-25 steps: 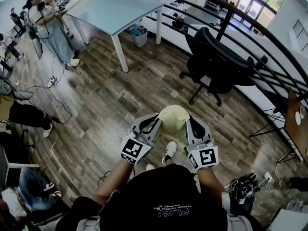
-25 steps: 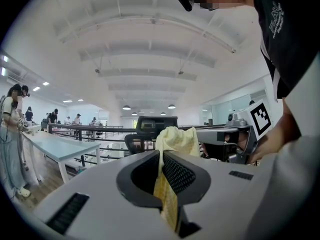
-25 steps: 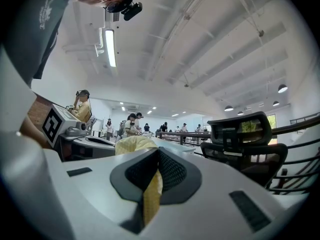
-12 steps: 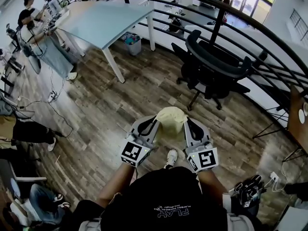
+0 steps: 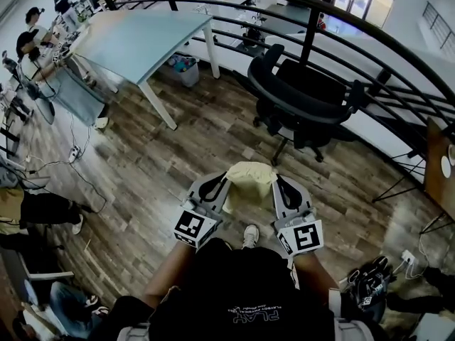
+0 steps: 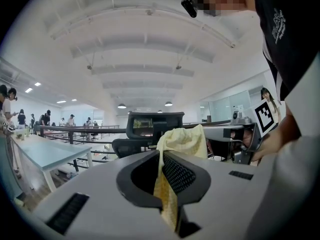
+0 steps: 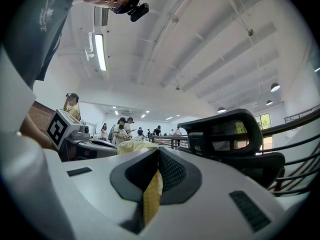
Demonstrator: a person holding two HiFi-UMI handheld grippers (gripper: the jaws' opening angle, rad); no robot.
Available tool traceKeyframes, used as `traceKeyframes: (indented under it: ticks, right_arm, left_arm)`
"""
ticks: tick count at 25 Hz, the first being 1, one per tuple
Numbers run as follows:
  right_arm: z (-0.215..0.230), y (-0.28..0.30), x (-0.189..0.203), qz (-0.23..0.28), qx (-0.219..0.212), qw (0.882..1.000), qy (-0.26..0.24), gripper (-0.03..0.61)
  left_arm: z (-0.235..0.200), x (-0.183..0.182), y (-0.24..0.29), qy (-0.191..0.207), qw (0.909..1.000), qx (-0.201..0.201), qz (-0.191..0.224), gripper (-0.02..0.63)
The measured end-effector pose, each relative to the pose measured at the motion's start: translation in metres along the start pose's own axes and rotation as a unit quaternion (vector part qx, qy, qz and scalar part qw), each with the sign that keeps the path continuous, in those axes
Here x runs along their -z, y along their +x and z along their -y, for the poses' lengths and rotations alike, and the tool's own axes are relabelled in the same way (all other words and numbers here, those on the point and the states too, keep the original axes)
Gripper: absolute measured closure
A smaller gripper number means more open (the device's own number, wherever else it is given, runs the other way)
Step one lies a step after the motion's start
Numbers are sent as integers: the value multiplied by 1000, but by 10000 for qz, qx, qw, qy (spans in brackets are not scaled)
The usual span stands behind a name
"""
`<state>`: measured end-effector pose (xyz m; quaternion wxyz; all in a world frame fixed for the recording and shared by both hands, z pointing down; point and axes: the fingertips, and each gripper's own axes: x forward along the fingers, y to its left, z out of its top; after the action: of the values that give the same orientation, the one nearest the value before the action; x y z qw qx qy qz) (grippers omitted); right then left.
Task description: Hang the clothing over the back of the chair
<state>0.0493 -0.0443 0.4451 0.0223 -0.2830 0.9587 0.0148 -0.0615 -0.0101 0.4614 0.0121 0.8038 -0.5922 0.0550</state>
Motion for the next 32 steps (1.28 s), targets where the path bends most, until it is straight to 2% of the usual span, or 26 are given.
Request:
traceKeyframes:
  ticks: [9, 13, 22, 32]
  right_arm:
    - [35, 6, -18, 258, 475, 9984, -160, 558]
    - [45, 12, -27, 289, 652, 9968, -360, 558]
    - [61, 32, -55, 440, 1018, 9907, -788, 558]
    - [73, 45, -104, 832, 1546, 9789, -1043, 558]
  left_arm:
    - [-6, -25, 39, 195, 9991, 296, 224, 588]
    - [-12, -39, 54, 236, 9974, 502, 453, 588]
    - [-31, -83, 83, 290, 9900, 954, 993, 588]
    - [-43, -123, 106, 540, 9789, 1464, 1316, 588]
